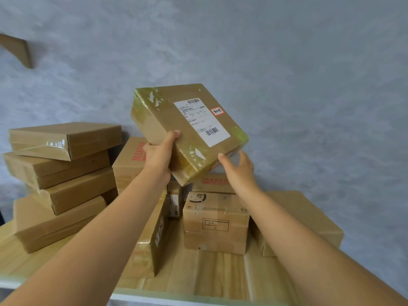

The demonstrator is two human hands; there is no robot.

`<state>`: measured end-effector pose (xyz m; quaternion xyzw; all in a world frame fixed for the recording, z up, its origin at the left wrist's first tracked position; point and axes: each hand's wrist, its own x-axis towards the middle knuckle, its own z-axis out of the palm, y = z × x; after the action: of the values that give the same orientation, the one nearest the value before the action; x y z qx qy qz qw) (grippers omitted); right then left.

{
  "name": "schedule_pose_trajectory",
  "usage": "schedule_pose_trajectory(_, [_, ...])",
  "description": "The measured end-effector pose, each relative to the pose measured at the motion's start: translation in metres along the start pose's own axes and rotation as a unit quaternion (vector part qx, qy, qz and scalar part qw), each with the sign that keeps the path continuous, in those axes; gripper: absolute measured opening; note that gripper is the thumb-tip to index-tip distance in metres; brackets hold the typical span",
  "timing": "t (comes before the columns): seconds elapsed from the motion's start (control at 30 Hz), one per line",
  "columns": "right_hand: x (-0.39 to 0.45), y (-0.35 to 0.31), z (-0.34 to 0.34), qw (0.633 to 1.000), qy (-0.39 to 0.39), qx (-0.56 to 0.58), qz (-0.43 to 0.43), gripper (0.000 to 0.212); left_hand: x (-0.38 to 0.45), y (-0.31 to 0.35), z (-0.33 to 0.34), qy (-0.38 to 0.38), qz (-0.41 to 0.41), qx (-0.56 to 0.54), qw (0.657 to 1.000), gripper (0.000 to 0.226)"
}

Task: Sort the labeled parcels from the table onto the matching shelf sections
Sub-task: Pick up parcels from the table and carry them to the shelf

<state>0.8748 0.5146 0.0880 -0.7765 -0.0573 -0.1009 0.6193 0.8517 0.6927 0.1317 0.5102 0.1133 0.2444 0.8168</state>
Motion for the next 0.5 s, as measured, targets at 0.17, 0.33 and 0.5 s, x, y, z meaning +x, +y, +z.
schedule_pose_trajectory(0.17, [0.009,-0.01,-0.009,0.939,-0.136,0.272,0.16,0.089,-0.002,0.002,-0.018,-0.119,-0.038,-0.015,0.992,0.05])
schedule_pose_trajectory(0.33, [0.02,-0.013,-0.025,0.922,-0.041,0.361,0.136,0.069,-0.001,0.013,-0.039,-0.19,-0.024,0.022,0.981,0.058])
schedule_pose_trajectory(0.5, [0.022,-0.007,-0.047,0.949,-0.056,0.283,0.123,0.046,0.004,0.027,-0.067,-0.229,-0.042,0.033,0.972,0.048])
